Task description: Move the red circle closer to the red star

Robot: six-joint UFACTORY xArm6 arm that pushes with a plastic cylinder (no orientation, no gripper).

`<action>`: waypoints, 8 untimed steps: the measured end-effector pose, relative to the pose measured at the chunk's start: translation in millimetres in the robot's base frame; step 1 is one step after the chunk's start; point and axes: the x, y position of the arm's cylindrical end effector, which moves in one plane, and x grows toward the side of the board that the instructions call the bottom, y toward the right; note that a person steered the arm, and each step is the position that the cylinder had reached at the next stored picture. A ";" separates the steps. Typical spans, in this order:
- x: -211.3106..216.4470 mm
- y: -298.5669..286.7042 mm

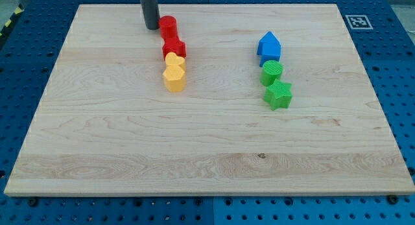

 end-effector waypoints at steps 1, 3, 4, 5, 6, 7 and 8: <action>-0.5 -2.9; -16.9 -1.1; -16.9 13.0; -16.5 24.6; -7.8 23.5; 1.3 23.1; 1.3 23.1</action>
